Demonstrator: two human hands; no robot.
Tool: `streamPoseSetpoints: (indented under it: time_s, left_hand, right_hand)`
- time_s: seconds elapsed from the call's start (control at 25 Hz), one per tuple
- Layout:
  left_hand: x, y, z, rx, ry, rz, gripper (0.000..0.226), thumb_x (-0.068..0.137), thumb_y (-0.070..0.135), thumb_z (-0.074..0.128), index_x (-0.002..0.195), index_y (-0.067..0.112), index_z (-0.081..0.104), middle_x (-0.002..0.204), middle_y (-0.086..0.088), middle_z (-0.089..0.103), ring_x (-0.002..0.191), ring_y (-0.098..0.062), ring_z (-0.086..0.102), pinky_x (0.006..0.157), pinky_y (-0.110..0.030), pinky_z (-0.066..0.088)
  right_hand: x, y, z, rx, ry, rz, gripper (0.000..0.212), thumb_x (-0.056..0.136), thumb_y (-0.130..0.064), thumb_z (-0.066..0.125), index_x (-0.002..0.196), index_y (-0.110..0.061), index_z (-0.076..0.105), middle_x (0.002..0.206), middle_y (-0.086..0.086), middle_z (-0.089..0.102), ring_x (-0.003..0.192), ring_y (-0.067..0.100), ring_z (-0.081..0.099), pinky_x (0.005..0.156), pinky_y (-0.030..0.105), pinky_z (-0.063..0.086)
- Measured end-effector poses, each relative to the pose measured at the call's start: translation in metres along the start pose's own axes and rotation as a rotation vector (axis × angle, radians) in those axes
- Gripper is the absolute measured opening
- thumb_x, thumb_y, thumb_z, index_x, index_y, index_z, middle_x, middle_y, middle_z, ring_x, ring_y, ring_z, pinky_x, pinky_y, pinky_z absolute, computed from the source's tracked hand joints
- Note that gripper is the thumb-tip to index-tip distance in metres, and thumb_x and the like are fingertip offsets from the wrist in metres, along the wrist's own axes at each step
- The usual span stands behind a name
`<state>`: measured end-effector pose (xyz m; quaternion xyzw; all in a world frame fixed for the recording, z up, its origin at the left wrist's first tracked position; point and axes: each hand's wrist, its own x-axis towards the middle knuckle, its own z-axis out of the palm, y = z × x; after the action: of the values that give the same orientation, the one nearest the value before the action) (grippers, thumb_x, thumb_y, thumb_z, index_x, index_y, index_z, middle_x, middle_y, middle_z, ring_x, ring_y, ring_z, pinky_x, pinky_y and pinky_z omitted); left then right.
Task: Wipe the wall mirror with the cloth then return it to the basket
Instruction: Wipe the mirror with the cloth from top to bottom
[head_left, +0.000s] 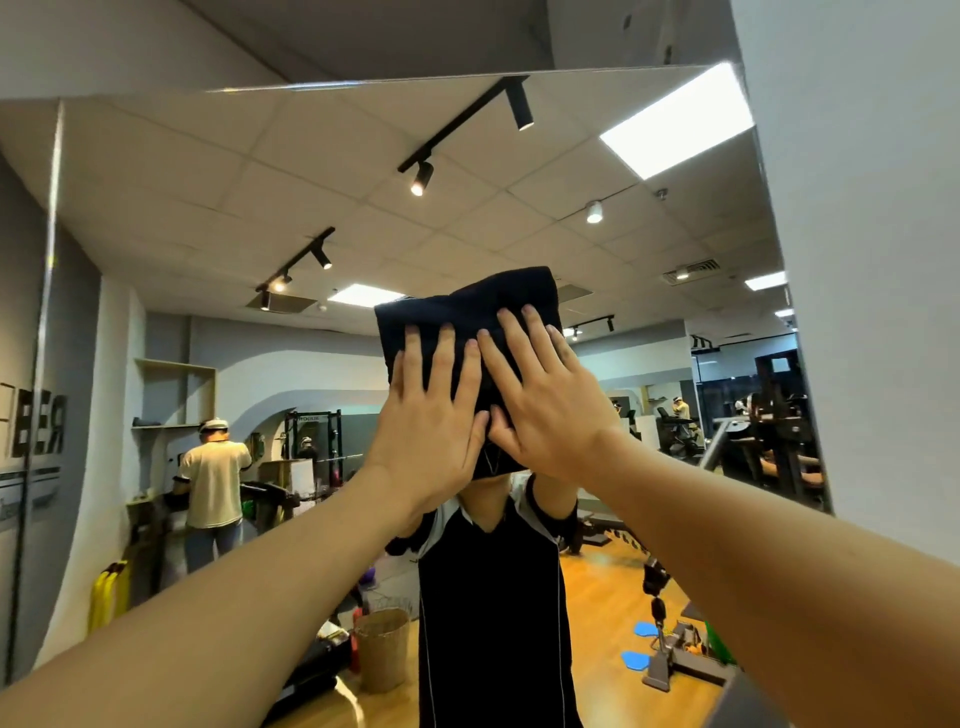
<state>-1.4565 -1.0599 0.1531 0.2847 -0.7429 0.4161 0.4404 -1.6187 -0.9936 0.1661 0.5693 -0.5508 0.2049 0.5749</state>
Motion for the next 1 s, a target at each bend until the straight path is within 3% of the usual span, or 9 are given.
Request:
streamPoseSetpoints:
  time_s: [1.0]
  left_hand:
    - [0.067, 0.194, 0.029, -0.050, 0.073, 0.079, 0.073, 0.098, 0.047, 0.030, 0.158, 0.008, 0.015, 0.163, -0.022, 0.018, 0.150, -0.050, 0.009, 0.121, -0.062, 0.017]
  right_hand:
    - [-0.117, 0.172, 0.011, -0.077, -0.024, 0.083, 0.073, 0.100, -0.050, 0.029, 0.161, -0.009, 0.024, 0.166, 0.022, 0.020, 0.155, 0.040, 0.012, 0.125, 0.053, 0.021]
